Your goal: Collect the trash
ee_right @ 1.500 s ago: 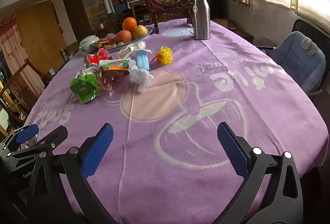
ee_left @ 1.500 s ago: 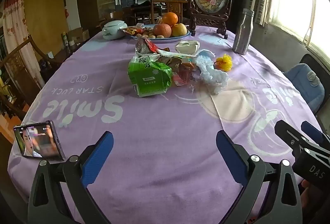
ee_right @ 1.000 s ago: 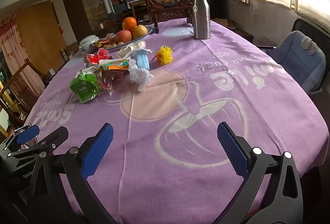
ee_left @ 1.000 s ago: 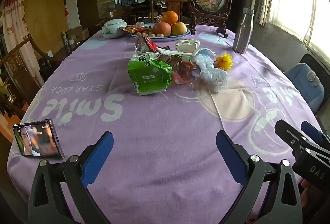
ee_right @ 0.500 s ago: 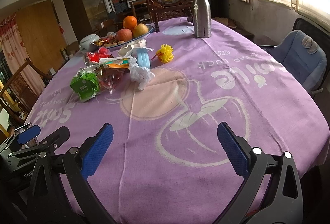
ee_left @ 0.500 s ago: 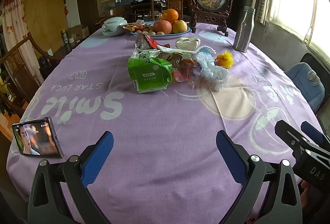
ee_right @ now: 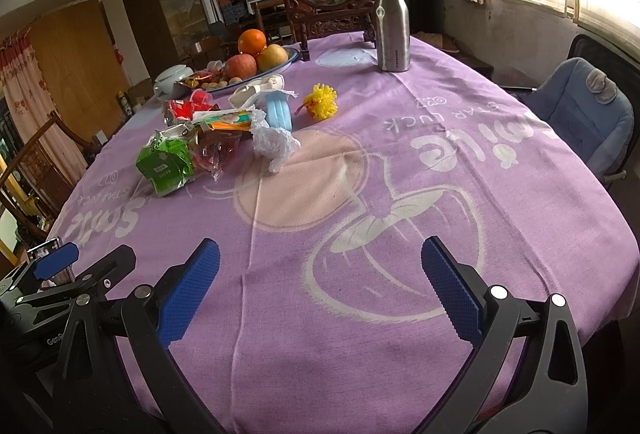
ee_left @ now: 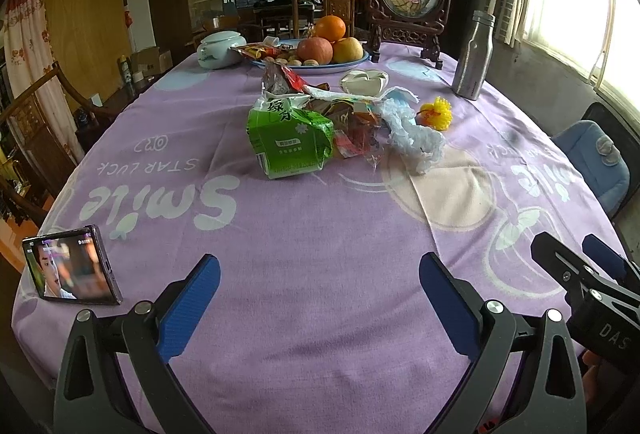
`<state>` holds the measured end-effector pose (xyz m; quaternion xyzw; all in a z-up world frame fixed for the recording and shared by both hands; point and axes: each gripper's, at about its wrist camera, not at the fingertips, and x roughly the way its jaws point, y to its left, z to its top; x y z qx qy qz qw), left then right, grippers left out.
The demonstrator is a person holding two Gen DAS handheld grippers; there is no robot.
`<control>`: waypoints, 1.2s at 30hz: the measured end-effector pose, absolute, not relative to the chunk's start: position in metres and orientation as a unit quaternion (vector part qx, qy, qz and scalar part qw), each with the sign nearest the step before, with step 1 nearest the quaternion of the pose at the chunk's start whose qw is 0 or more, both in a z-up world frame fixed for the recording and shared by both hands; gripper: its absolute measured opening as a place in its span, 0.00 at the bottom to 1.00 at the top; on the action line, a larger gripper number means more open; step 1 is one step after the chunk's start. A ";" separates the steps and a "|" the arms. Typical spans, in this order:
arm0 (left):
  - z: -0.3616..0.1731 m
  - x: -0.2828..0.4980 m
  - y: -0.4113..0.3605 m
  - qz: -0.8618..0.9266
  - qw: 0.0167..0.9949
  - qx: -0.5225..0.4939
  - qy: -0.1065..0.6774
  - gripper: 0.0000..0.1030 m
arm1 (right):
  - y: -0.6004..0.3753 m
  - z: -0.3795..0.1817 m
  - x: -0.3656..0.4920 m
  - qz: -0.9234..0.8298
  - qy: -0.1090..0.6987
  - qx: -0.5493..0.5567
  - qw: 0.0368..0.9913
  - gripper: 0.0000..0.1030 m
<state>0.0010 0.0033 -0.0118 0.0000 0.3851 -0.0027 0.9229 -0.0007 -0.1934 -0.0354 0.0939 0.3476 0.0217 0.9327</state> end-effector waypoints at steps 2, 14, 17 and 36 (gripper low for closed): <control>-0.013 0.000 0.004 -0.003 0.923 0.000 0.385 0.95 | -0.193 -0.035 -0.001 0.021 0.348 0.095 0.933 0.94; -0.014 -0.001 0.003 -0.004 0.922 0.000 0.386 0.95 | -0.195 -0.035 0.000 0.022 0.348 0.096 0.932 0.94; -0.012 0.002 0.001 -0.003 0.922 0.000 0.387 0.95 | -0.196 -0.035 0.000 0.022 0.349 0.097 0.932 0.94; -0.013 0.001 -0.001 -0.004 0.922 0.004 0.388 0.95 | -0.196 -0.035 0.001 0.023 0.350 0.096 0.931 0.94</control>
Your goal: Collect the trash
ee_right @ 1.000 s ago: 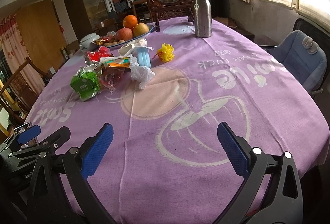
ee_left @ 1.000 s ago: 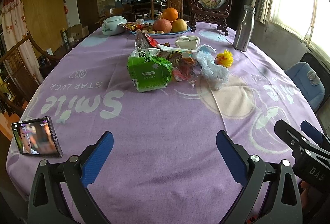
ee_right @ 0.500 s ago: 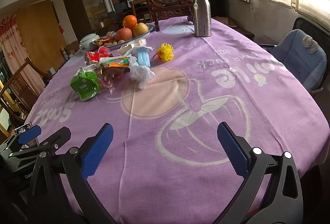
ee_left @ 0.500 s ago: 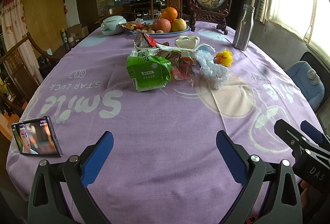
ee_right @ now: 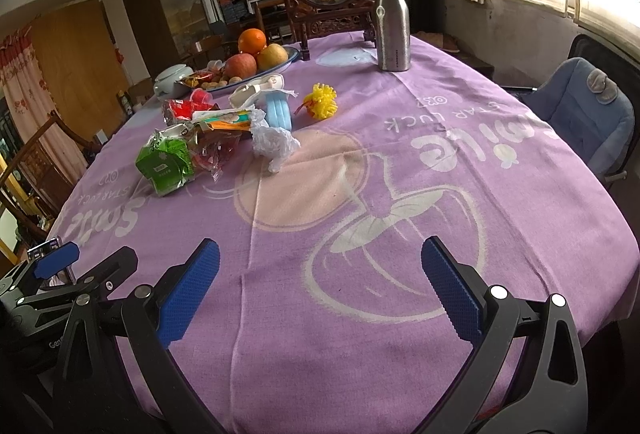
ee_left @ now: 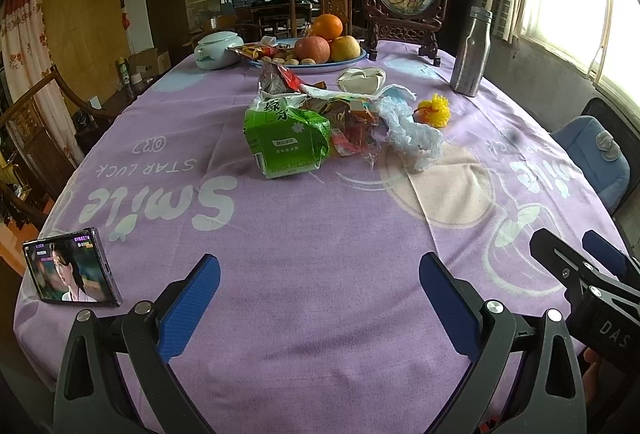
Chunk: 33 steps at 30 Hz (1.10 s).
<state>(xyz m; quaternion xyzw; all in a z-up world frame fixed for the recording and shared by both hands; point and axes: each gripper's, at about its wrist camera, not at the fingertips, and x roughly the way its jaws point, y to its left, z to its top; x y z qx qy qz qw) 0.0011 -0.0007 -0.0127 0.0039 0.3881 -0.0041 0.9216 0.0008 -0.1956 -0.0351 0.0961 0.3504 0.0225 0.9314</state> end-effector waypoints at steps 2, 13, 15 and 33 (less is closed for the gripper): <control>-0.012 0.002 -0.001 -0.004 0.922 0.005 0.388 0.95 | -0.196 -0.035 0.001 0.022 0.350 0.096 0.931 0.94; -0.010 0.003 -0.001 -0.004 0.921 0.005 0.388 0.95 | -0.196 -0.035 0.002 0.023 0.351 0.096 0.931 0.94; -0.010 0.004 -0.001 -0.008 0.920 0.004 0.391 0.95 | -0.196 -0.035 0.002 0.022 0.352 0.095 0.931 0.94; -0.031 0.036 0.051 -0.056 0.906 -0.003 0.420 0.94 | -0.153 -0.042 0.129 0.086 0.418 -0.091 0.900 0.94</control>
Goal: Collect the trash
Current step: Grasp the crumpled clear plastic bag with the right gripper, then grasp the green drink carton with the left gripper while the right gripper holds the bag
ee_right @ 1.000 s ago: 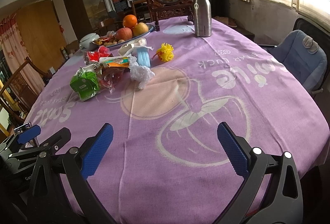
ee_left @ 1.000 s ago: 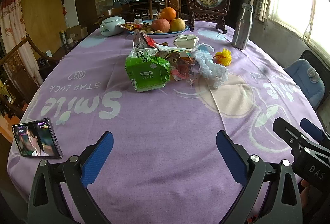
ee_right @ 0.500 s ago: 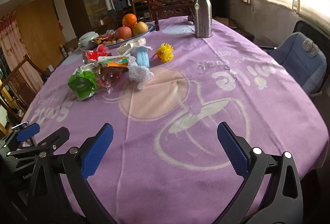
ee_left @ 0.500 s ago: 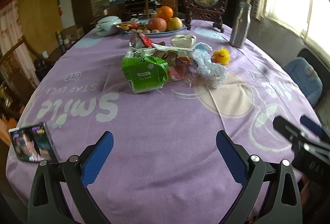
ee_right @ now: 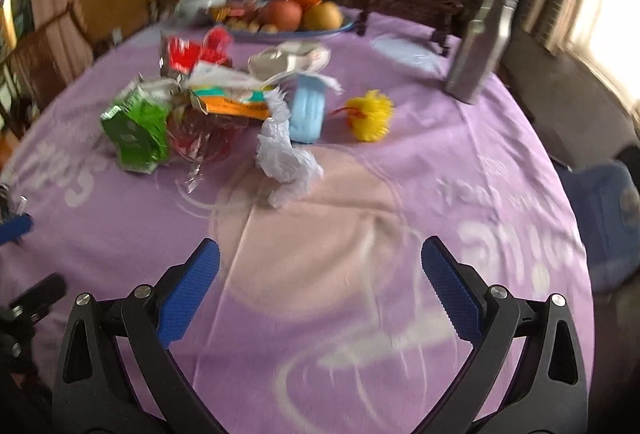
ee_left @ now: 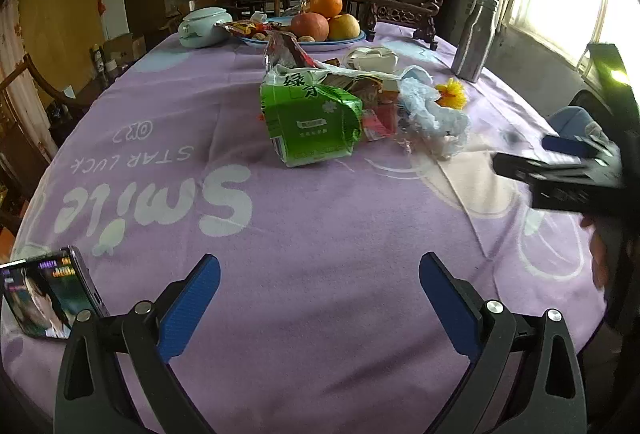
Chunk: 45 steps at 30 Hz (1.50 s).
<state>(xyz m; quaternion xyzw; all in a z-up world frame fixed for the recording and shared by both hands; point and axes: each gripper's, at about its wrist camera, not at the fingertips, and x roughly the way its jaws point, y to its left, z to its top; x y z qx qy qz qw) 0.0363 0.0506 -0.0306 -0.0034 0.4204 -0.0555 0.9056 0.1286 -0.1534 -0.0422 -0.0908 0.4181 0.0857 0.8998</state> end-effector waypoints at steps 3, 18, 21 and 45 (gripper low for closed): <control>-0.034 0.044 0.054 -0.064 0.898 -0.015 0.435 0.94 | -0.139 -0.050 0.157 0.076 0.434 -0.119 0.890 0.94; -0.031 0.076 0.076 -0.034 0.895 -0.028 0.445 0.94 | -0.106 -0.059 0.207 0.093 0.459 -0.149 0.871 0.30; -0.030 0.080 0.077 -0.034 0.894 -0.031 0.446 0.94 | -0.111 -0.057 0.204 0.099 0.458 -0.132 0.873 0.15; -0.025 0.172 0.067 0.011 0.874 -0.089 0.477 0.95 | -0.224 -0.027 0.084 0.145 0.394 0.079 0.904 0.14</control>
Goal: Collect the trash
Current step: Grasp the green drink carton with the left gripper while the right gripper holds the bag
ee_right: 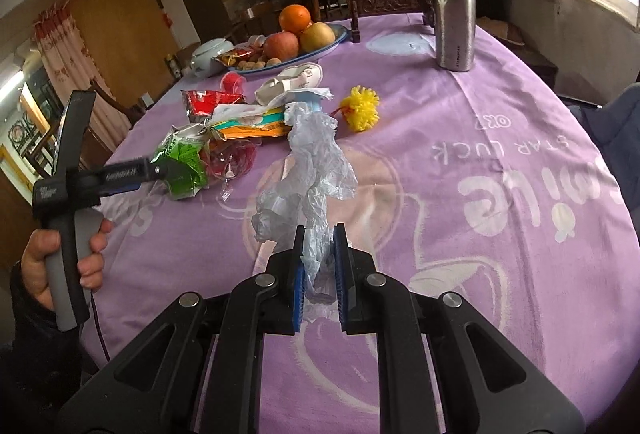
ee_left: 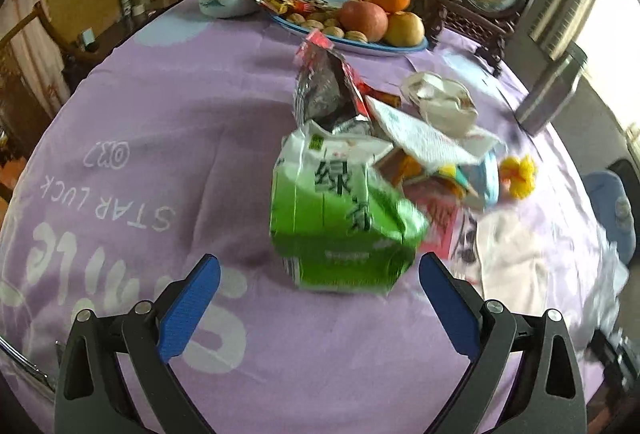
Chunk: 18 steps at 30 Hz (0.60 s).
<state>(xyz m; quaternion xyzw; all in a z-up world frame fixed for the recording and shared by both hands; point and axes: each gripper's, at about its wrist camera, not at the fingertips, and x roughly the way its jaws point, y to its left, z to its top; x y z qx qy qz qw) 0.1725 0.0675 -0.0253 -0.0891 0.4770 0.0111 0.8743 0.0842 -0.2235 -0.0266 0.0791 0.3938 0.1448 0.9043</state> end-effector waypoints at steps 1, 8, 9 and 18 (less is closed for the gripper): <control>-0.025 0.174 0.067 0.013 0.874 -0.090 0.477 0.95 | -0.224 -0.027 0.084 0.146 0.393 0.081 0.904 0.14; -0.024 0.196 0.063 0.037 0.873 -0.100 0.476 0.95 | -0.224 -0.030 0.085 0.157 0.393 0.083 0.902 0.16; -0.025 0.199 0.063 0.040 0.872 -0.100 0.477 0.95 | -0.224 -0.030 0.086 0.157 0.394 0.083 0.902 0.16; -0.035 0.213 0.061 0.038 0.865 -0.114 0.487 0.76 | -0.229 -0.031 0.086 0.153 0.396 0.097 0.900 0.17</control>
